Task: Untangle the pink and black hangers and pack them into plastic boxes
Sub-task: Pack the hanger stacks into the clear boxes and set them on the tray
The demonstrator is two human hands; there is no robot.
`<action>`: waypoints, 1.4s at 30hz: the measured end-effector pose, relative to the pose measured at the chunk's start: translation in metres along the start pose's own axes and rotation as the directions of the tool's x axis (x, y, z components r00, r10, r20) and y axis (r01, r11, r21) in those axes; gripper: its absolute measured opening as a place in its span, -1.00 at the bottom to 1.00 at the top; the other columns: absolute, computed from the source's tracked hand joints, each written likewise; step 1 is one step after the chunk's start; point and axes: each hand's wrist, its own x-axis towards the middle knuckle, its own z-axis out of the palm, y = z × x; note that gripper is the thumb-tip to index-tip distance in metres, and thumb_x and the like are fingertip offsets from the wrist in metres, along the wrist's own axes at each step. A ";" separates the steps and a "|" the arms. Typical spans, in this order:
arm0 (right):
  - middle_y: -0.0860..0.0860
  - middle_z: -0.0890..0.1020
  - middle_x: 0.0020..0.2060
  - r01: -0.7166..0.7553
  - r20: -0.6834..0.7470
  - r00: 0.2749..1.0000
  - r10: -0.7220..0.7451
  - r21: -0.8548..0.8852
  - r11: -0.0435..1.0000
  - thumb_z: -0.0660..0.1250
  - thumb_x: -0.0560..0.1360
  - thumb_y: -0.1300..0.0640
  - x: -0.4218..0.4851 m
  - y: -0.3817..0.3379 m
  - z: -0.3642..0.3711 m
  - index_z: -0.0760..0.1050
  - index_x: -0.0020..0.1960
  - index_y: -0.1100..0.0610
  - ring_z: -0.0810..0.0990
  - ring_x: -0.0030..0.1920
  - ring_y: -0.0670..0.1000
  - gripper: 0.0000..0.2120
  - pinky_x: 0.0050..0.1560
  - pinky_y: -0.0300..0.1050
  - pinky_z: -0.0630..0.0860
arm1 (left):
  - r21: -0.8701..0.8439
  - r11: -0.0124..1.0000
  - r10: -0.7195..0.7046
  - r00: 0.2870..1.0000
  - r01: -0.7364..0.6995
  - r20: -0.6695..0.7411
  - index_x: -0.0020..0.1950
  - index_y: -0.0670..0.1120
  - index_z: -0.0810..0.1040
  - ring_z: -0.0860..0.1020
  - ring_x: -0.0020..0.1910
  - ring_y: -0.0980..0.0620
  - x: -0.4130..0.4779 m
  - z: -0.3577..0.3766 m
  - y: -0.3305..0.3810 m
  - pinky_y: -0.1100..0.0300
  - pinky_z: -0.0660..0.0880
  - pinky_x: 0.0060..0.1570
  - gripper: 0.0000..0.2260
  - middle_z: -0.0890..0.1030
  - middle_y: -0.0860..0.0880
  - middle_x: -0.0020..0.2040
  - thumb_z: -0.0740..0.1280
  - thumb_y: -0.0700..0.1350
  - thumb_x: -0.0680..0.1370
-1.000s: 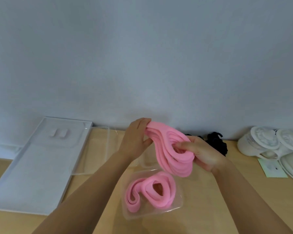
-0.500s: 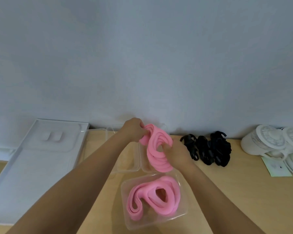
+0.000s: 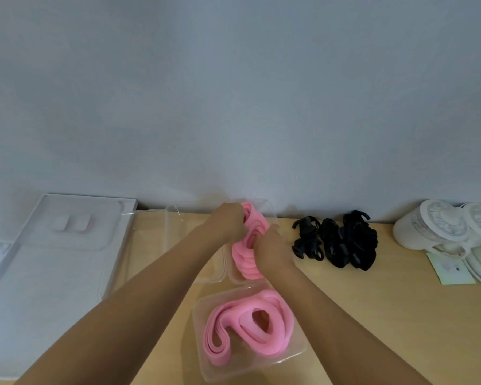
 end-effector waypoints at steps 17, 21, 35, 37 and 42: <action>0.00 0.58 0.08 0.390 0.310 0.915 -0.257 -0.840 0.377 0.06 0.59 0.17 0.009 -0.009 -0.002 0.47 0.21 0.15 0.55 0.12 0.09 -0.71 -0.11 -0.08 0.37 | 0.484 0.874 0.075 0.997 -0.051 -0.029 0.47 -0.26 0.09 0.40 0.31 -0.12 -0.006 0.039 0.000 -0.24 -0.05 0.41 -0.58 0.40 -0.15 0.36 -0.01 -0.17 0.63; 0.07 0.53 0.08 0.270 0.138 0.946 -0.293 -0.837 0.477 -0.05 0.62 0.06 0.001 -0.005 -0.005 0.39 0.22 0.19 0.51 0.09 0.08 -0.66 -0.15 -0.12 0.31 | 0.578 0.816 0.076 0.996 -0.036 -0.044 0.50 -0.27 0.03 0.08 0.49 -0.21 -0.012 0.045 0.003 -0.36 -0.27 0.31 -0.54 0.23 -0.22 0.46 -0.05 -0.09 0.65; 0.18 0.41 0.16 0.534 0.242 0.825 -0.511 -0.631 0.563 0.10 0.55 0.36 -0.018 0.040 -0.006 0.45 0.22 0.24 0.36 0.15 0.13 -0.71 -0.09 -0.12 0.24 | 0.503 0.863 0.118 0.988 -0.050 -0.104 0.50 -0.26 0.07 0.18 0.44 -0.21 -0.010 0.056 -0.002 -0.02 -0.07 0.46 -0.57 0.24 -0.24 0.43 -0.03 -0.18 0.63; 0.17 0.39 0.17 0.480 0.210 0.869 -0.448 -0.574 0.663 0.11 0.54 0.36 -0.022 0.035 -0.009 0.45 0.21 0.25 0.39 0.14 0.13 -0.71 -0.07 -0.12 0.32 | 0.463 0.881 0.158 0.983 -0.095 -0.098 0.51 -0.26 0.01 0.25 0.39 -0.17 -0.008 0.057 -0.003 0.07 0.02 0.43 -0.55 0.27 -0.22 0.42 -0.03 -0.16 0.64; 0.16 0.33 0.20 0.445 0.185 0.893 -0.411 -0.504 0.740 0.13 0.52 0.35 -0.024 0.024 -0.014 0.45 0.19 0.25 0.40 0.14 0.14 -0.73 -0.11 -0.12 0.29 | 0.467 0.878 0.168 0.982 -0.110 -0.083 0.51 -0.29 -0.13 0.26 0.40 -0.18 -0.007 0.057 -0.001 0.09 0.05 0.41 -0.49 0.23 -0.25 0.44 -0.03 -0.11 0.66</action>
